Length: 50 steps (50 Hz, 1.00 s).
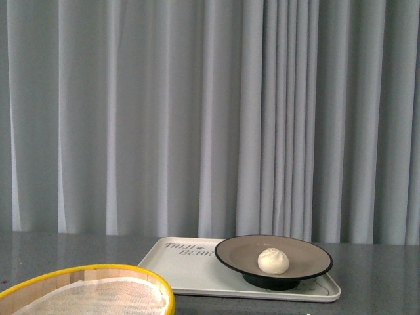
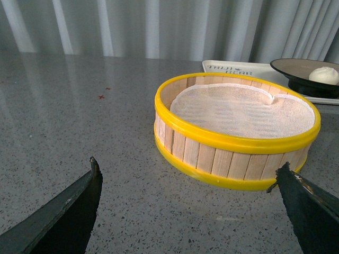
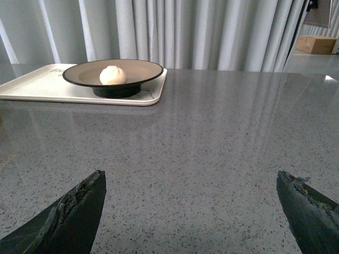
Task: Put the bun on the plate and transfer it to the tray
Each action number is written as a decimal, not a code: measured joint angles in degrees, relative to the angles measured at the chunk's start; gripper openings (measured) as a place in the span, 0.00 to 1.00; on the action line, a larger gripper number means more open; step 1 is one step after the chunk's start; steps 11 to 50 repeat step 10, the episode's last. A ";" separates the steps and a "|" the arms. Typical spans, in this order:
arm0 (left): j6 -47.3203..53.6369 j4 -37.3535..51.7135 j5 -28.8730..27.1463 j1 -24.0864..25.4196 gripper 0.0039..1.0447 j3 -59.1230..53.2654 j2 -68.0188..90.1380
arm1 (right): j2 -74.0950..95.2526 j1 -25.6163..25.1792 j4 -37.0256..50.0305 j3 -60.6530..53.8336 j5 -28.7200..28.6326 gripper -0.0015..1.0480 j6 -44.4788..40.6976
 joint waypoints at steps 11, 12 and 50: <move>0.00 0.00 -0.02 0.00 0.94 0.00 0.00 | 0.00 0.00 0.00 0.00 0.00 0.92 0.00; 0.00 0.00 -0.02 0.00 0.94 0.00 0.00 | 0.00 0.00 0.00 0.00 0.00 0.92 0.00; 0.00 0.00 -0.02 0.00 0.94 0.00 0.00 | 0.00 0.00 0.00 0.00 0.00 0.92 0.00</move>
